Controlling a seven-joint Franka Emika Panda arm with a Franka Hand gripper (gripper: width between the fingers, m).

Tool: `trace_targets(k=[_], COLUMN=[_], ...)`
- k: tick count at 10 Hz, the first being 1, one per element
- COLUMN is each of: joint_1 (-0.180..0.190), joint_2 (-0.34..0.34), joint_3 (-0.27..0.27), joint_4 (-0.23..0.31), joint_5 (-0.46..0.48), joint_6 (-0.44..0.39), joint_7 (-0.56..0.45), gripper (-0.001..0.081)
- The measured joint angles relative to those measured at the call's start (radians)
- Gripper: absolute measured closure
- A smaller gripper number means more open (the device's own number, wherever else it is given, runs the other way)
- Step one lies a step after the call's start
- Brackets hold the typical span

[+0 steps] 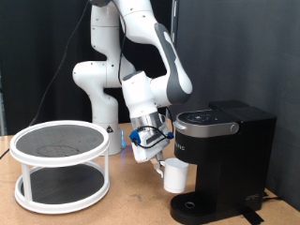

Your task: Make a cup of coffee with the keurig machine

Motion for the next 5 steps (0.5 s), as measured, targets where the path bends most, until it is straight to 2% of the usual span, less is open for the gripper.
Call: trace_targets(k=[5], joint_1=[0.0], joint_2=[0.055], joint_3=[0.01], joint_4=[0.06], joint_5=[-0.001], joint_6=[0.032], joint_7=[0.006], gripper=[0.0803])
